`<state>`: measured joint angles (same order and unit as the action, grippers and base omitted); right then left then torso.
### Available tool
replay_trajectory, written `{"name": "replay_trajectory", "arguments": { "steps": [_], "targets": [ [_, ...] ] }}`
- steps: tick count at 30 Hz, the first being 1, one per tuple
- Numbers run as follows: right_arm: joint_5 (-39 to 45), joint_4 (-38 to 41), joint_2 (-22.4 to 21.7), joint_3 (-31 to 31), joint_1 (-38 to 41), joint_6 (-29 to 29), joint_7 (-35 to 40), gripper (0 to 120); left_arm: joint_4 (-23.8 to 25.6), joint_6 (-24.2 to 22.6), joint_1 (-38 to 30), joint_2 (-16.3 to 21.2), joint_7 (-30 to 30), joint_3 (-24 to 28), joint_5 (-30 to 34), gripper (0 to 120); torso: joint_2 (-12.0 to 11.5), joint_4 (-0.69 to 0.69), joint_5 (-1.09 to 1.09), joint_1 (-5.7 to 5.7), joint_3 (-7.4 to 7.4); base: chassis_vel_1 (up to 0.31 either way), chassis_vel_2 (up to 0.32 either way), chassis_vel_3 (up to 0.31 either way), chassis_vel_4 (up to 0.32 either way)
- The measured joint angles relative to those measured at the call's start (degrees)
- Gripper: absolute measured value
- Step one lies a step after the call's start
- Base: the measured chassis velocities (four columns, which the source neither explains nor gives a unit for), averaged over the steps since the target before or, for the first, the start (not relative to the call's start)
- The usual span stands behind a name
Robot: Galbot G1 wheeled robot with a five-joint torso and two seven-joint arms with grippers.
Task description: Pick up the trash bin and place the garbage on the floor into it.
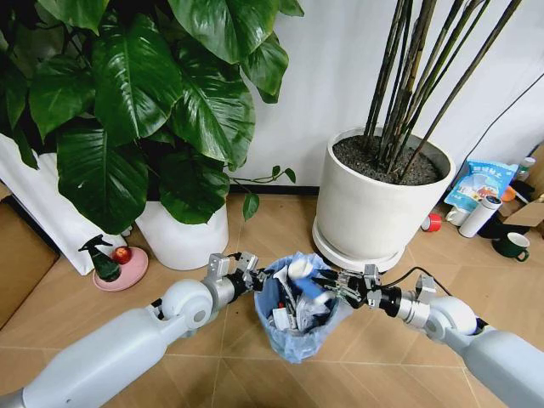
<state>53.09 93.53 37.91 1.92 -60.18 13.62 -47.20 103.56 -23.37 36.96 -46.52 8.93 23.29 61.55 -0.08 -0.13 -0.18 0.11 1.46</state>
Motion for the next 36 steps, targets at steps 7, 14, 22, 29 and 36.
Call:
{"name": "replay_trajectory", "arguments": {
  "steps": [7, 14, 22, 29, 36],
  "targets": [
    [0.8, 0.8, 0.7, 2.1, -2.2, -0.5, 2.0, 67, -0.1, -0.1, 0.6, 0.1, 0.5, -1.2, 0.1, 0, 0.0, 0.00, 0.01, 0.00, 0.00, 0.000, 0.000, 0.000, 0.000],
    [2.4, 1.0, 2.4, 10.7, -9.8, -1.5, 8.4, 92, -0.4, -0.1, 5.2, 2.2, 0.9, -7.1, -1.3, 0, 0.0, 0.00, 0.01, 0.00, 0.00, 0.000, 0.000, 0.000, 0.000],
    [2.1, 1.1, 5.1, 22.4, -18.2, -2.6, 17.9, 100, 1.4, -0.1, 10.6, 6.0, 1.3, -15.5, -1.7, 0, 0.0, -0.01, -0.01, -0.01, -0.01, 0.000, 0.000, 0.000, 0.000],
    [-1.9, 0.6, 9.9, 33.8, -26.5, -1.4, 23.9, 100, 3.9, 0.2, 21.2, 8.1, 0.4, -25.2, -3.6, 0, 0.0, 0.01, 0.00, -0.01, -0.01, 0.000, 0.000, 0.000, 0.000],
    [-6.6, 3.2, 14.4, 42.9, -33.4, -2.0, 25.5, 100, 5.1, 1.0, 25.8, 8.1, 0.2, -29.7, -5.6, 0, 0.0, 0.01, 0.01, -0.01, -0.01, 0.000, 0.000, 0.000, 0.000]
  ]
}}
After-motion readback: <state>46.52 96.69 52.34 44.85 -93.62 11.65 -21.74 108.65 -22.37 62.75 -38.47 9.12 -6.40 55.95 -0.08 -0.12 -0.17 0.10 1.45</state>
